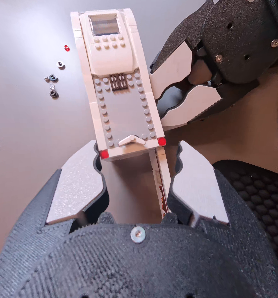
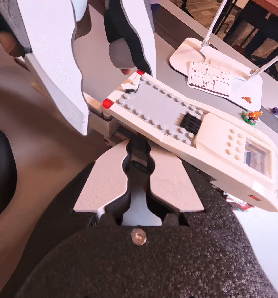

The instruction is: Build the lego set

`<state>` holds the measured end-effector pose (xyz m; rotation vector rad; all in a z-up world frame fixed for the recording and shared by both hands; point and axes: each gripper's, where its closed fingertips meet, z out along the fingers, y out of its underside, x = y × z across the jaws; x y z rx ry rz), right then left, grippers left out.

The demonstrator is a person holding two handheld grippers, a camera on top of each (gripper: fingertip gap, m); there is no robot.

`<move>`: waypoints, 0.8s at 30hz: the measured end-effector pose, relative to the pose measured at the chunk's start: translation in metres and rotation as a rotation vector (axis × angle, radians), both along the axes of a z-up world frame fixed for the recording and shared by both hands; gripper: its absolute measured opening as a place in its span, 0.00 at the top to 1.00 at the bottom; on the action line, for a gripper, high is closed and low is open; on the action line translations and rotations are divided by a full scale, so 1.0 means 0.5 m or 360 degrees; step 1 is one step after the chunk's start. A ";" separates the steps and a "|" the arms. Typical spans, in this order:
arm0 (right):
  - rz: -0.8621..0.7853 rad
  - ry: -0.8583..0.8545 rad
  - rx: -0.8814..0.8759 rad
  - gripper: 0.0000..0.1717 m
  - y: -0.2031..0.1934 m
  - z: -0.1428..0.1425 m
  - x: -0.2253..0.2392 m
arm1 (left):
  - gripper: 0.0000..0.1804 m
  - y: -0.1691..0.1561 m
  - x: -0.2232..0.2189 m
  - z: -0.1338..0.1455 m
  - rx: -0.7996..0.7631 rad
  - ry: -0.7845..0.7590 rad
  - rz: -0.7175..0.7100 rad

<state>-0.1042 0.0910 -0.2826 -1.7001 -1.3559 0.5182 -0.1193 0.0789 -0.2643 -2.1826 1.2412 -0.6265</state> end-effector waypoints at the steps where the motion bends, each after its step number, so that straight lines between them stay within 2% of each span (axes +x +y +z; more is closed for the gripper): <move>1: -0.0008 -0.0011 -0.0008 0.92 -0.001 -0.001 -0.002 | 0.49 0.000 0.000 -0.001 0.0006 0.0009 0.0000; 5: -0.0045 -0.0037 -0.0060 0.95 0.001 -0.009 -0.007 | 0.49 -0.003 0.000 -0.004 -0.0003 0.0016 -0.0001; 8: -0.0044 -0.0022 -0.0085 0.97 0.000 -0.009 -0.006 | 0.55 -0.003 -0.004 -0.003 0.0002 0.0018 -0.0003; 13: -0.0033 0.0090 -0.0133 1.00 -0.006 0.008 -0.001 | 0.55 -0.005 0.001 0.003 0.0016 -0.0010 -0.0011; 16: -0.0010 0.0226 -0.0295 1.00 -0.016 0.027 -0.001 | 0.55 -0.005 0.000 0.003 0.0015 -0.0012 -0.0013; 21: -0.0077 0.0435 -0.0768 1.00 -0.013 0.028 -0.001 | 0.55 -0.005 0.000 0.003 0.0015 -0.0009 -0.0013; 24: -0.0152 0.0407 -0.0808 1.00 -0.001 0.014 0.004 | 0.55 -0.005 -0.001 0.003 0.0017 -0.0007 -0.0013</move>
